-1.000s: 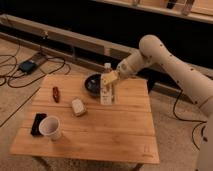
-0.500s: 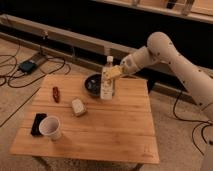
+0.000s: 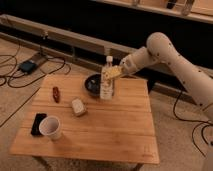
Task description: Stand the bottle upright
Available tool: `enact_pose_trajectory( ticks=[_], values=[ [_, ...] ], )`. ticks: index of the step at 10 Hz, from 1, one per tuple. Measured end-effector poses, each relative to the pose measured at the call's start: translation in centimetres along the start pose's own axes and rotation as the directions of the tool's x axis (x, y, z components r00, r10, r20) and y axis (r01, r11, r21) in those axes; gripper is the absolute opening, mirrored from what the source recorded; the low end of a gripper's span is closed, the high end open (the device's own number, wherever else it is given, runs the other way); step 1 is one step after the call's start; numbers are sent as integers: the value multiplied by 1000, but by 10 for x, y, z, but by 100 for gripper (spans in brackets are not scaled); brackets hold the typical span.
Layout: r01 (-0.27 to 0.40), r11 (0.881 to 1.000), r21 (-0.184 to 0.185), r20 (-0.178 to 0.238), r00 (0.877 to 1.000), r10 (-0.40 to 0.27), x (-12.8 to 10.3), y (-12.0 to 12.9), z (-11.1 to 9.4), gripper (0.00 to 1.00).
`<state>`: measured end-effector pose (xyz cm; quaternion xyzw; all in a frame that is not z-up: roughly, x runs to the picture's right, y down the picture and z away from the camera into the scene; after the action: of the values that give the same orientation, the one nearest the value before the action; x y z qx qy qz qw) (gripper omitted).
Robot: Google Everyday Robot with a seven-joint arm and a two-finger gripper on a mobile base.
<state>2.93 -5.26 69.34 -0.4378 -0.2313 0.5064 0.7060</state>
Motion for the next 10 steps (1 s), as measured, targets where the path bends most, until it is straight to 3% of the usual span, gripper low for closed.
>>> enact_pose_trajectory(
  ticks=[1,2,3,6,8,10],
  values=[
    [52,998,31,36,998,-53,-5,0,-2,0],
    [136,987,87,89,986,-143,-12,2,-4,0],
    [208,968,142,135,964,-227,-19,7,-6,0],
    [317,918,238,199,909,-366,-6,20,-2,0],
    [334,904,266,217,893,-393,13,20,3,0],
    [333,898,289,210,893,-399,33,12,8,0]
  ],
)
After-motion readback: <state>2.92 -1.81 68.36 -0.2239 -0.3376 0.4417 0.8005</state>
